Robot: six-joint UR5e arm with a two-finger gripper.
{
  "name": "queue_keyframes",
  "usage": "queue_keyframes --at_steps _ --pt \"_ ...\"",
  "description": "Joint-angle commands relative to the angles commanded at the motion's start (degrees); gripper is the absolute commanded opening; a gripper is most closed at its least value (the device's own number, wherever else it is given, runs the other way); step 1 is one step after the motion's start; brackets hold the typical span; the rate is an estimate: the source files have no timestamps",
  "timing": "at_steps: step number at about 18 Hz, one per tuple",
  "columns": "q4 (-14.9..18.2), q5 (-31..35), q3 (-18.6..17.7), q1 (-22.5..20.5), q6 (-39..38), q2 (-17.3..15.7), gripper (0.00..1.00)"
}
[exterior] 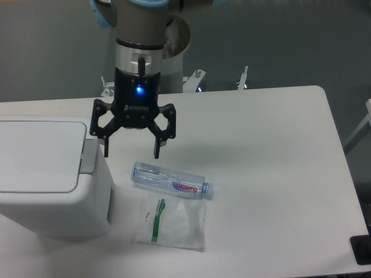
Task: Open the trash can
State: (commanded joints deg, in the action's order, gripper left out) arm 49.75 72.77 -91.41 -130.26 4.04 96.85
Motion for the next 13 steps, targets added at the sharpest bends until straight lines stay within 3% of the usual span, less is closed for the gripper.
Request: queue_keyframes --at_steps 13 --pt "-0.1 0.2 -1.8 1.4 -0.1 0.4 1.00"
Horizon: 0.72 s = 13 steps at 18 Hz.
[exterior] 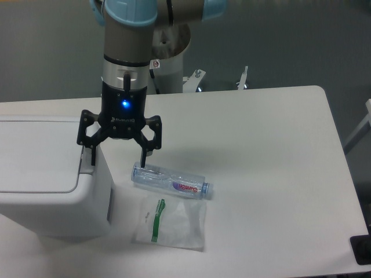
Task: Open the trash can
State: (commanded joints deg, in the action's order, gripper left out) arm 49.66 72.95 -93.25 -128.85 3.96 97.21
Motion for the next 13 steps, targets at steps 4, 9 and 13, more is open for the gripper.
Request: queue_keyframes --at_steps 4,9,13 --pt "0.1 0.0 -0.2 0.2 0.0 0.1 1.00" --pt "0.0 0.0 -0.5 0.2 0.1 0.3 1.00" --pt "0.0 0.0 -0.5 0.2 0.2 0.4 1.00"
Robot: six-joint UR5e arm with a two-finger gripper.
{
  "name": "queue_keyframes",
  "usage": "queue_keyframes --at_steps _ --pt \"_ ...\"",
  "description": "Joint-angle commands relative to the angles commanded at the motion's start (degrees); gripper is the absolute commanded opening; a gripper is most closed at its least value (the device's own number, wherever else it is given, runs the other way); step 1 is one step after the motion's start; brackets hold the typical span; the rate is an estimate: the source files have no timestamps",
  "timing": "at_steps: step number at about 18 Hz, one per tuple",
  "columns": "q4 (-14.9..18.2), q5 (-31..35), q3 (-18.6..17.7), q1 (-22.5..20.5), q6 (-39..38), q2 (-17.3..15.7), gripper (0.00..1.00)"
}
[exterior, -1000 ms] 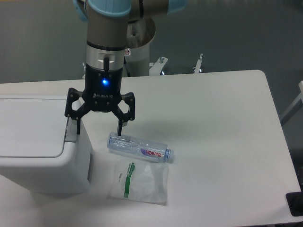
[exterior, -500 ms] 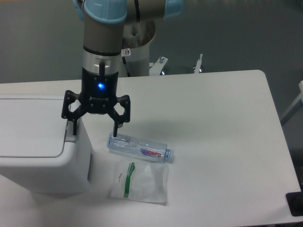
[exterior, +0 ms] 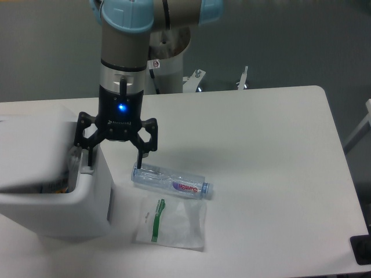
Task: Open the trash can
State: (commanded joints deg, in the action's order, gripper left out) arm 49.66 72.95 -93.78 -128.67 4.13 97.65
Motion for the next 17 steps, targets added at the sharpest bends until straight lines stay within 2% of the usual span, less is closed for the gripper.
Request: queue_keyframes --at_steps 4,11,14,17 --pt "0.0 0.0 0.4 0.0 0.0 -0.1 1.00" --pt "0.0 0.4 4.4 -0.8 0.4 -0.7 1.00" --pt "-0.1 5.2 5.8 -3.2 1.8 -0.4 1.00" --pt "0.0 11.1 5.3 -4.7 7.0 0.3 1.00"
